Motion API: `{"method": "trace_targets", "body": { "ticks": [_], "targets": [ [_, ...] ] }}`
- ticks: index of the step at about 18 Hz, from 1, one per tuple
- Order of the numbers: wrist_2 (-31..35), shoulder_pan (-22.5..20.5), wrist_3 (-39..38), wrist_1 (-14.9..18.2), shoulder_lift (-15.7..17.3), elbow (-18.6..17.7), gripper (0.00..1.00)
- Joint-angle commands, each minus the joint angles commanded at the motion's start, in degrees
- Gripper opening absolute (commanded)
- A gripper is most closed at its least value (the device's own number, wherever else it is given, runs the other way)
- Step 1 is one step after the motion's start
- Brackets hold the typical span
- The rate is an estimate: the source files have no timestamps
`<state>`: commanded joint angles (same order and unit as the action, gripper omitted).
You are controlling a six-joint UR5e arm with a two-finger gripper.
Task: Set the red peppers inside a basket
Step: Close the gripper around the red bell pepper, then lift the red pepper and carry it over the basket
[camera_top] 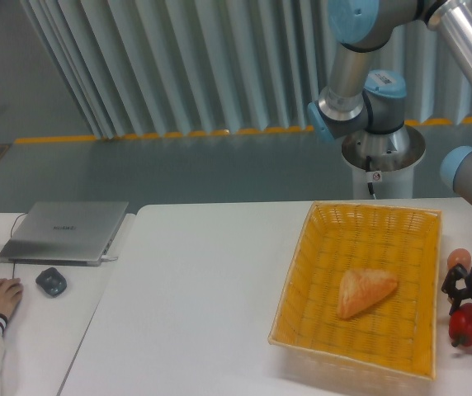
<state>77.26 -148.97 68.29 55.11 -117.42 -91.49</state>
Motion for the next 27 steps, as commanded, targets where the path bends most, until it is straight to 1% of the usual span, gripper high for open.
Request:
{"method": "trace_targets", "body": {
  "ticks": [1,3,4,6,8,11,14,16,18,20,22,23,24,25,27],
  "targets": [
    [0.0,0.0,0.0,0.0,0.0,0.0,0.57],
    [0.0,0.0,0.0,0.0,0.0,0.0,0.45],
    [0.0,0.0,0.0,0.1,0.0,0.0,0.36],
    [0.0,0.0,-0.1,0.2,0.1,0.0,0.27],
    [0.0,-0.1,-0.1,0.3,0.2,0.3,0.21],
    [-0.1,-0.3,0.0,0.4,0.9,0.8,0.2],
    [-0.3,-2.0,0.2,1.1,3.5,1.3,0.2],
    [-0.4,-2.4,0.2,1.4,5.4,1.4,0.21],
    [-0.4,-2.2,0.2,3.7,7.3,1.2,0.22],
    [-0.5,-1.8,0.1,6.1,10.1,0.8,0.22],
    [-0.5,-0.5,-0.3,8.5,12.3,0.2,0.23],
    [-0.4,0.6,-0.5,9.4,14.0,-0.2,0.23],
    [-0.4,1.6,-0.6,10.2,15.2,-1.0,0.23],
    [-0.4,3.0,-1.0,10.9,16.8,-2.4,0.23],
    [-0.4,5.3,-3.3,11.1,18.4,-3.5,0.23]
  ]
}}
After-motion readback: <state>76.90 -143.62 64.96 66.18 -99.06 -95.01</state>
